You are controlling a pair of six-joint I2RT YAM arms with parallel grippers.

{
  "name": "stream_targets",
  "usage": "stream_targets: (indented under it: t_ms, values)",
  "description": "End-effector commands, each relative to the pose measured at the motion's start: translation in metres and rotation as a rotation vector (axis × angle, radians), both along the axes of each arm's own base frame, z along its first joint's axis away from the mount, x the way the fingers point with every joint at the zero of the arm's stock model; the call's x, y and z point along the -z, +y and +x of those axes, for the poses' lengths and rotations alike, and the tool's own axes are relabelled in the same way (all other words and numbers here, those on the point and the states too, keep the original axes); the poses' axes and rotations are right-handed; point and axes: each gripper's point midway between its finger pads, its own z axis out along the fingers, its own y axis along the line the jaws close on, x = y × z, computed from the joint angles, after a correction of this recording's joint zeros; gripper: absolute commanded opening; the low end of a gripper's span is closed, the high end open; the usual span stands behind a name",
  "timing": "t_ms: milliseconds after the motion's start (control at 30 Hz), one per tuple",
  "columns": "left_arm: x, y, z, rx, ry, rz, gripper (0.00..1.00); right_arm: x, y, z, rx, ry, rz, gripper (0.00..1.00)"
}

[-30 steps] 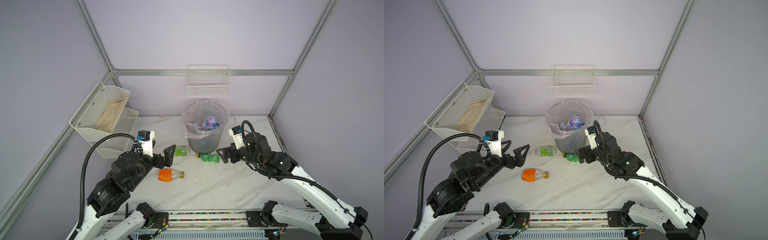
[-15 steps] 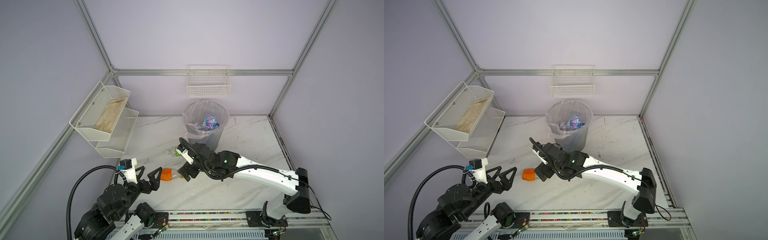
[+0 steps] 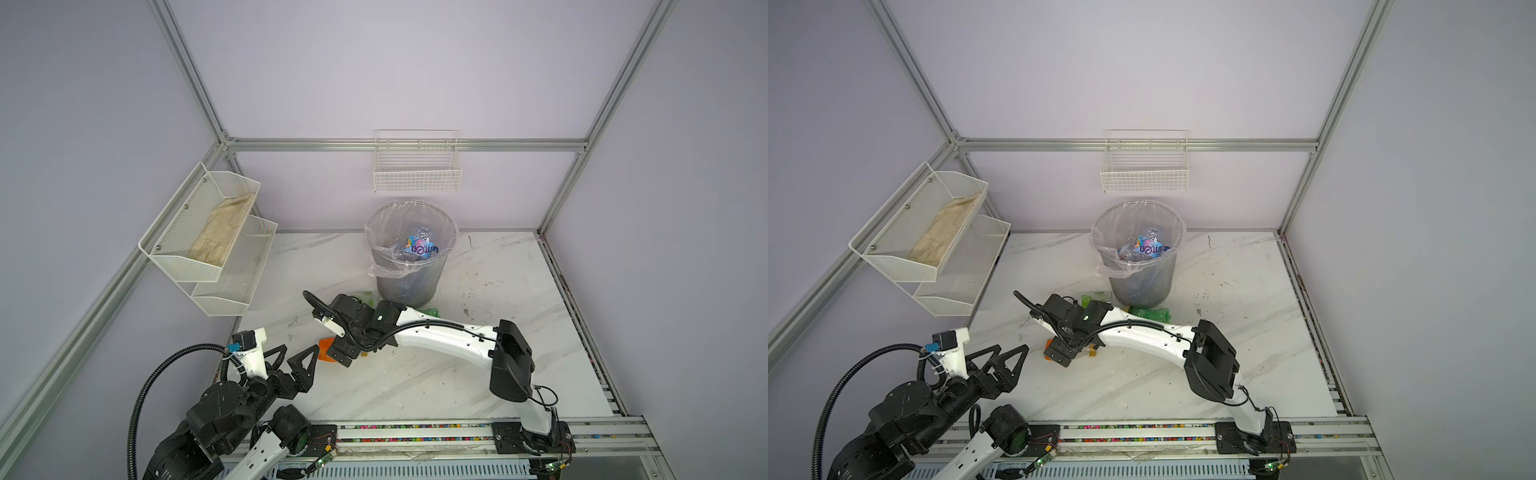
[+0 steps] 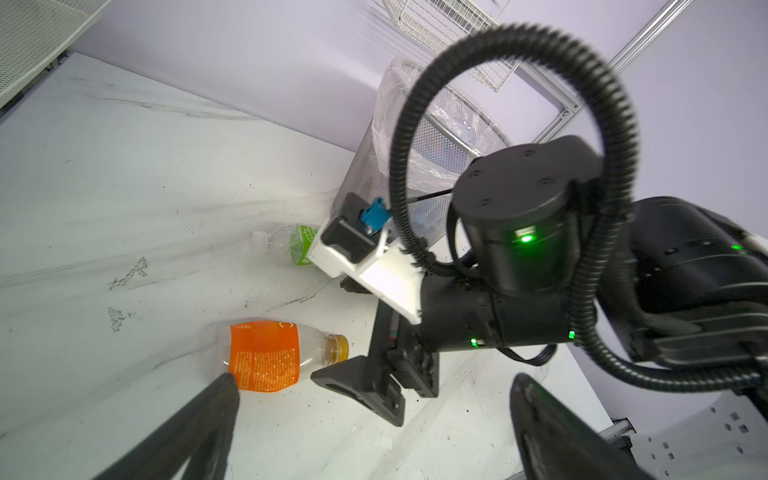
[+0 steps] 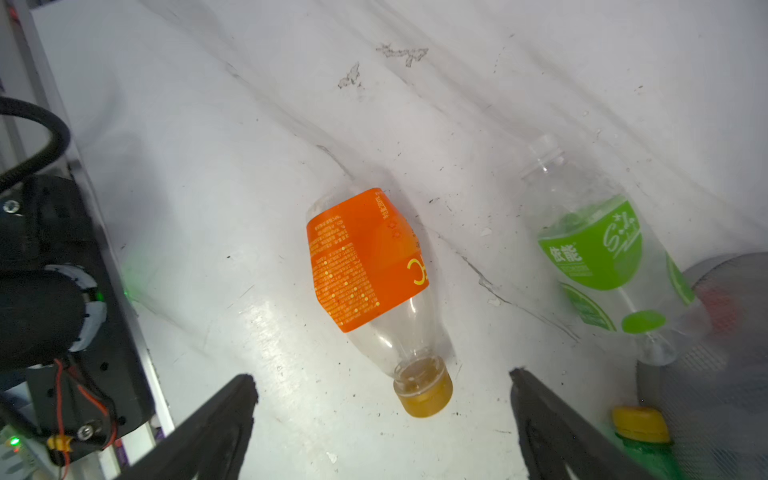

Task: Throw the plastic bottles in the bin
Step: 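Lower the right gripper onto the orange-labelled bottle and close it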

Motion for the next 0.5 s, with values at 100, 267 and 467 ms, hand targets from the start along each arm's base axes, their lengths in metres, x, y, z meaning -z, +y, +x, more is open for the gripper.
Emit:
stream_targets:
  t_ms: [100,267,467]
  values:
    - [0.002,0.0,-0.007,0.016,0.003,-0.045,1.0,0.03,0.008,-0.006,-0.078,0.02,-0.082,0.98]
    - [0.001,0.003,-0.012,0.016,0.006,-0.049,1.0,0.053,0.017,-0.005,-0.108,0.032,-0.113,0.98]
    - [-0.001,0.005,-0.018,0.023,0.002,-0.067,1.0,0.081,0.021,-0.001,-0.108,0.033,-0.159,0.98]
